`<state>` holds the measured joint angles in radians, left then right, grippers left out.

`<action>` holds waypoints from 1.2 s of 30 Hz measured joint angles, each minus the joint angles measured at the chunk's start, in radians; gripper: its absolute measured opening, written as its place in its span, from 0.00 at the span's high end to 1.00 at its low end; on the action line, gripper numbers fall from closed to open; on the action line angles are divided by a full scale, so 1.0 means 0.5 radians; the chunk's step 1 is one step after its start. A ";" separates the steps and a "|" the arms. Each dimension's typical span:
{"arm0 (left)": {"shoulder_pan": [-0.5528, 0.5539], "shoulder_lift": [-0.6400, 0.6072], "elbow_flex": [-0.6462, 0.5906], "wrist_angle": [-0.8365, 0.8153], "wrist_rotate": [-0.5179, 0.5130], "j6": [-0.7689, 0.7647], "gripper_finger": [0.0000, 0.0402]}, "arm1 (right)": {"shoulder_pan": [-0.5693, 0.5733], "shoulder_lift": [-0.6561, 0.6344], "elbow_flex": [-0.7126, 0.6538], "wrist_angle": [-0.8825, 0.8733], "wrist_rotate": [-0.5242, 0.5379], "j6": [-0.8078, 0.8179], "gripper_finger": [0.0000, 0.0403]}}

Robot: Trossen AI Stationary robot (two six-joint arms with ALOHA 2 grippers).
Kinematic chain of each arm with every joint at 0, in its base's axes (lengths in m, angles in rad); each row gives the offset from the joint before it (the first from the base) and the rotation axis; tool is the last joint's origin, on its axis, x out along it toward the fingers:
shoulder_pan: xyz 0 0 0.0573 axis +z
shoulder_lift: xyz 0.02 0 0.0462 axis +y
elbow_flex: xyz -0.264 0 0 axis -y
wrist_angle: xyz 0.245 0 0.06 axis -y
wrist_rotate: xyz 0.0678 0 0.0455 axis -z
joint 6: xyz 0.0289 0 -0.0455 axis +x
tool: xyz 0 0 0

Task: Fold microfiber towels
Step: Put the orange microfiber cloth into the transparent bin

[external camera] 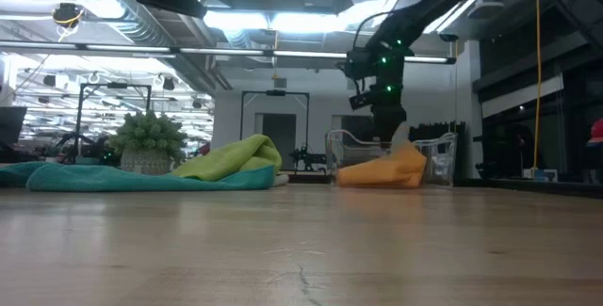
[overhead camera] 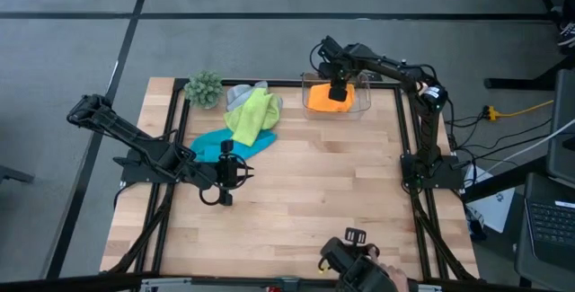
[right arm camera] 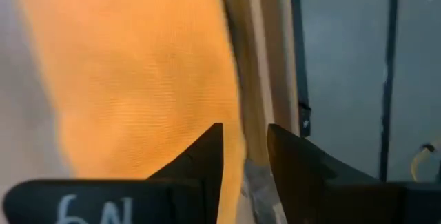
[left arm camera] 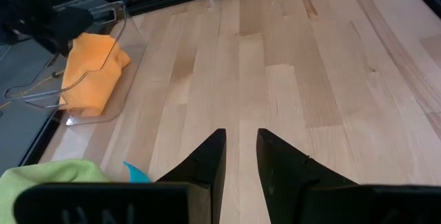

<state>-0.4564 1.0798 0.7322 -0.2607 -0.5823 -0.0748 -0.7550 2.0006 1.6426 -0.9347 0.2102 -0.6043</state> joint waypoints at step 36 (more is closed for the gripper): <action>0.000 0.000 0.000 0.000 -0.001 0.013 0.82 | -0.031 0.002 -0.096 -0.310 -0.177 0.303 0.71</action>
<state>-0.4564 1.0795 0.7322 -0.2607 -0.5826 -0.0685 -0.7705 2.0014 1.5948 -1.0898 0.1219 -0.4530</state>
